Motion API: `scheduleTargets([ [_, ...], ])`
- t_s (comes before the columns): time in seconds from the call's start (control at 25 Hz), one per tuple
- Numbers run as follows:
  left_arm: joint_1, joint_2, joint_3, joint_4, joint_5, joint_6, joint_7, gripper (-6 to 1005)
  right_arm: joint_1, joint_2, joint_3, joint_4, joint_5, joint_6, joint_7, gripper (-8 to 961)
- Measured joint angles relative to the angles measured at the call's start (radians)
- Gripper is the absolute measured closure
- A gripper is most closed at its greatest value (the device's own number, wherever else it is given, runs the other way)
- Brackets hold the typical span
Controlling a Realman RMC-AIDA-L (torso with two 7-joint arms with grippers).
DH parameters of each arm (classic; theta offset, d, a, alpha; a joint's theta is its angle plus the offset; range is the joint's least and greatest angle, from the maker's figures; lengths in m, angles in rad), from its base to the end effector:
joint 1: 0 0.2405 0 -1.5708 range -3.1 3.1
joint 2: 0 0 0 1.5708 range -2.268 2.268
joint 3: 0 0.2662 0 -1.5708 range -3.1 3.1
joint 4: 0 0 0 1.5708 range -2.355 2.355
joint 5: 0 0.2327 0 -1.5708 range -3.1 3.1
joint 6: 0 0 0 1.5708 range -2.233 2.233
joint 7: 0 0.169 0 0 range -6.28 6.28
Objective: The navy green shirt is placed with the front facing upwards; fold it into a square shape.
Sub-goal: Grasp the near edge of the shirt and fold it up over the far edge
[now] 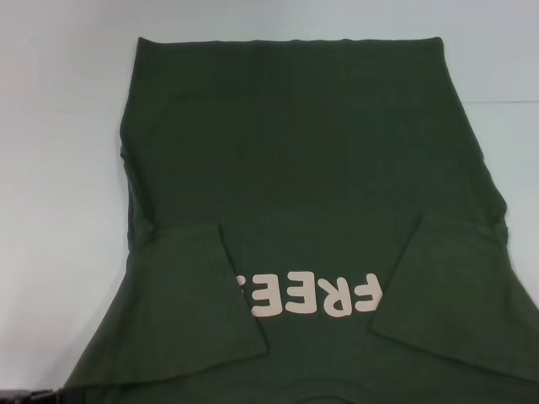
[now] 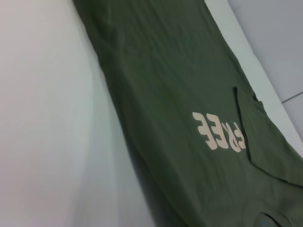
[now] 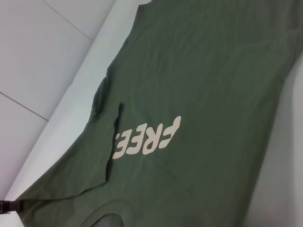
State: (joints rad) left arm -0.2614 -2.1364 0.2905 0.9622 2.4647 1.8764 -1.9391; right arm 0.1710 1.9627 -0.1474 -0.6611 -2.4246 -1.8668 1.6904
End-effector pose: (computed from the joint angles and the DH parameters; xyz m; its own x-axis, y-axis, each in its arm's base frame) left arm -0.3787 0.2244 0.0250 0.2497 0.8900 0.3814 0.9545 -0.2925 0.0576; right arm 0.4244 0.1824 0.0556 0.2446 -0.8161 -0.5237 -0.9473 -0.3163 0.0506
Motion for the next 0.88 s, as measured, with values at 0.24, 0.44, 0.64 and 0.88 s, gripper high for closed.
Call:
scheduleTargets([
  [0.24, -0.107, 0.025, -0.001, -0.041, -0.012, -0.022, -0.026, 969, 0.071, -0.009, 0.043, 0.000, 0.012, -0.002, 0.018, 909],
  [0.44, -0.268, 0.065, -0.012, -0.150, -0.022, -0.123, -0.049, 970, 0.178, -0.016, 0.077, 0.000, 0.047, 0.054, 0.044, 908],
  [0.64, -0.414, 0.100, -0.012, -0.256, -0.067, -0.287, -0.051, 970, 0.270, -0.018, 0.076, 0.007, 0.129, 0.173, 0.052, 908],
  [0.88, -0.508, 0.109, -0.009, -0.321, -0.155, -0.554, -0.050, 970, 0.387, -0.023, 0.056, 0.067, 0.160, 0.386, 0.032, 908],
])
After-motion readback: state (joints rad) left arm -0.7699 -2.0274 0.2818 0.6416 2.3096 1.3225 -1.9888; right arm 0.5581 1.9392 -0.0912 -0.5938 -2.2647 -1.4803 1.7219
